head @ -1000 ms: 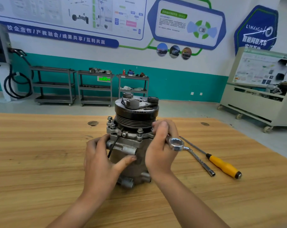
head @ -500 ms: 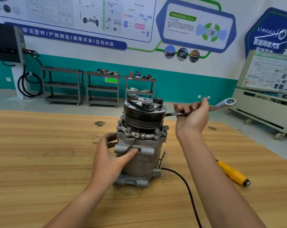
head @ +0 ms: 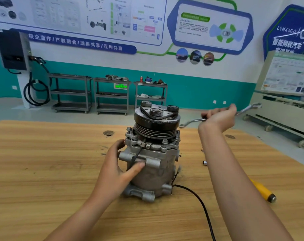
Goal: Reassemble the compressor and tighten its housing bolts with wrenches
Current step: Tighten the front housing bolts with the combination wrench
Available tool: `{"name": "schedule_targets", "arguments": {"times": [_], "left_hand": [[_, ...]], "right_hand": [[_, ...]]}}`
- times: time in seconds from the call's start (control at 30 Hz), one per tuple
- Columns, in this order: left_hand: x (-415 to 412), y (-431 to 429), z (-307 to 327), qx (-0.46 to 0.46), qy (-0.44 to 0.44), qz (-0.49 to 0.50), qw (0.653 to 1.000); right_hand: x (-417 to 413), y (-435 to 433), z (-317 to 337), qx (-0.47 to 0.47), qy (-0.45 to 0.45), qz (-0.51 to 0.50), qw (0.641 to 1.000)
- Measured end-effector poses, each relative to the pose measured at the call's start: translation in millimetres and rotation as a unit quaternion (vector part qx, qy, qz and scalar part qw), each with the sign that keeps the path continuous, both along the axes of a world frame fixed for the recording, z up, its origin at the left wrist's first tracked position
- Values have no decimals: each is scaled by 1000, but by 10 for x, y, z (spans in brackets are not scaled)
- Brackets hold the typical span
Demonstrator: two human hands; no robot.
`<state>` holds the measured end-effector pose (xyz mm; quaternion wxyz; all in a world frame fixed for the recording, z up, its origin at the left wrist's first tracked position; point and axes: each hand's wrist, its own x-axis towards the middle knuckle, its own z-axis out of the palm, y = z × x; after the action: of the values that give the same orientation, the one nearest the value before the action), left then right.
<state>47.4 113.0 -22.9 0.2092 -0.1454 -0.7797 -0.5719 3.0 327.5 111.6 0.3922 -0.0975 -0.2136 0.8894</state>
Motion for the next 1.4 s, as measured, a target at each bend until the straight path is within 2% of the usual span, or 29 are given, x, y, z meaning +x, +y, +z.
{"name": "schedule_targets", "arguments": {"times": [0.07, 0.2, 0.37, 0.7, 1.0, 1.27, 1.4], "left_hand": [[34, -29, 0, -18, 31, 10, 999], [74, -20, 6, -98, 122, 12, 988], [66, 5, -12, -87, 182, 79, 976], [120, 22, -36, -56, 155, 55, 985], [95, 10, -46, -47, 161, 53, 984], [105, -5, -26, -42, 158, 50, 985], [138, -4, -16, -60, 158, 51, 984]], "right_hand": [[34, 95, 51, 3, 27, -11, 1000], [271, 295, 51, -93, 111, 112, 983], [542, 197, -54, -101, 129, 167, 972], [409, 55, -23, -21, 31, 192, 981], [-30, 118, -83, -24, -52, 374, 926], [-231, -16, 30, 69, -116, 429, 893], [-200, 11, -52, 32, -98, 423, 900]]}}
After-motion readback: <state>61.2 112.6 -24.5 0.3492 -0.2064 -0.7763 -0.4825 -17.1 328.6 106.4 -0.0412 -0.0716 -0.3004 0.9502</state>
